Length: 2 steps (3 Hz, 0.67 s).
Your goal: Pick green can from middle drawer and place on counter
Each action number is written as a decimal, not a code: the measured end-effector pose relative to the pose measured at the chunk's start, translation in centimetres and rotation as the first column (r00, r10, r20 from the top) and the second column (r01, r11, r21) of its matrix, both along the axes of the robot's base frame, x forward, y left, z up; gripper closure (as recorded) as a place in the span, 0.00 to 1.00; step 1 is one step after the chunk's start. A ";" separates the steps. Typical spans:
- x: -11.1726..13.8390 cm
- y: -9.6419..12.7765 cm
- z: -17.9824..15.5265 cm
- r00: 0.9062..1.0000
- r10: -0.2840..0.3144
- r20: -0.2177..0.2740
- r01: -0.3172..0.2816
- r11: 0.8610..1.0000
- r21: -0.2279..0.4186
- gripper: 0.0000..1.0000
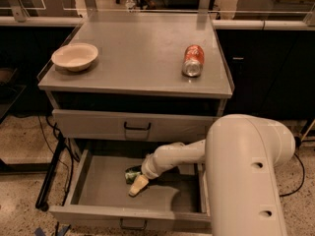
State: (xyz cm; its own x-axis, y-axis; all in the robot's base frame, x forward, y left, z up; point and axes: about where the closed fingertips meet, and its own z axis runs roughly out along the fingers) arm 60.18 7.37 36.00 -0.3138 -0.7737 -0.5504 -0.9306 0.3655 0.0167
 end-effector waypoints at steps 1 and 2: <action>0.0 0.0 0.0 1.000 0.000 0.000 0.000 1.000 0.000 0.18; 0.0 0.0 0.0 1.000 0.000 0.000 0.000 1.000 0.000 0.43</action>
Offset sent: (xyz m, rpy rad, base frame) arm 0.0000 0.0000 0.0000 0.0000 0.0000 0.0000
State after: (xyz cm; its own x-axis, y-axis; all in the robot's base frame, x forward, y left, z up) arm 60.18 7.37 35.99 -0.3138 -0.7737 -0.5503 -0.9307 0.3655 0.0168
